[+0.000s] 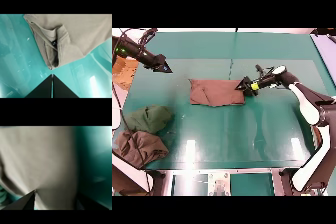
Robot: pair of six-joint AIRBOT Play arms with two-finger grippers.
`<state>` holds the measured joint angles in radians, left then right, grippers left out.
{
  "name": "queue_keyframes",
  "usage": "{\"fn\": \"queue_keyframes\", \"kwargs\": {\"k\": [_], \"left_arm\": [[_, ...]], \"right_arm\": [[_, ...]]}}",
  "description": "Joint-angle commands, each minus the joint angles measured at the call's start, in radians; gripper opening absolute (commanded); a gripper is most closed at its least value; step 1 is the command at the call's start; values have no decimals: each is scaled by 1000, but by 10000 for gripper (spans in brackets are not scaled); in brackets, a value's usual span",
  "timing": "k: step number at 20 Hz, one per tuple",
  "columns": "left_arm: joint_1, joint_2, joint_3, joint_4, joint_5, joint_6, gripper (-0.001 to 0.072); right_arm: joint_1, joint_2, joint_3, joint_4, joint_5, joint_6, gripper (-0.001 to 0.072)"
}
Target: Fold the shirts.
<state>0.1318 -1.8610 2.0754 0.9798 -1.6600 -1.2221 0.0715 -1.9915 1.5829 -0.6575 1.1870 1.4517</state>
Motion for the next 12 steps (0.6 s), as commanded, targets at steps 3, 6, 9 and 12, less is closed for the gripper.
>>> {"fn": "queue_keyframes", "kwargs": {"k": [3, 6, 9, 12], "left_arm": [[1, 0, 1, 1, 2, -1, 23], [1, 0, 1, 1, -1, -1, 24], [1, 0, 1, 2, -2, -1, 23], [1, 0, 1, 1, -10, -2, 23]], "right_arm": [[92, -15, 28, 132, -39, -83, 38], [75, 29, 151, 133, -5, -63, 23], [-1, 127, 289, 109, 26, -25, 22], [-142, 234, 393, 43, 80, 61, 22]]}}
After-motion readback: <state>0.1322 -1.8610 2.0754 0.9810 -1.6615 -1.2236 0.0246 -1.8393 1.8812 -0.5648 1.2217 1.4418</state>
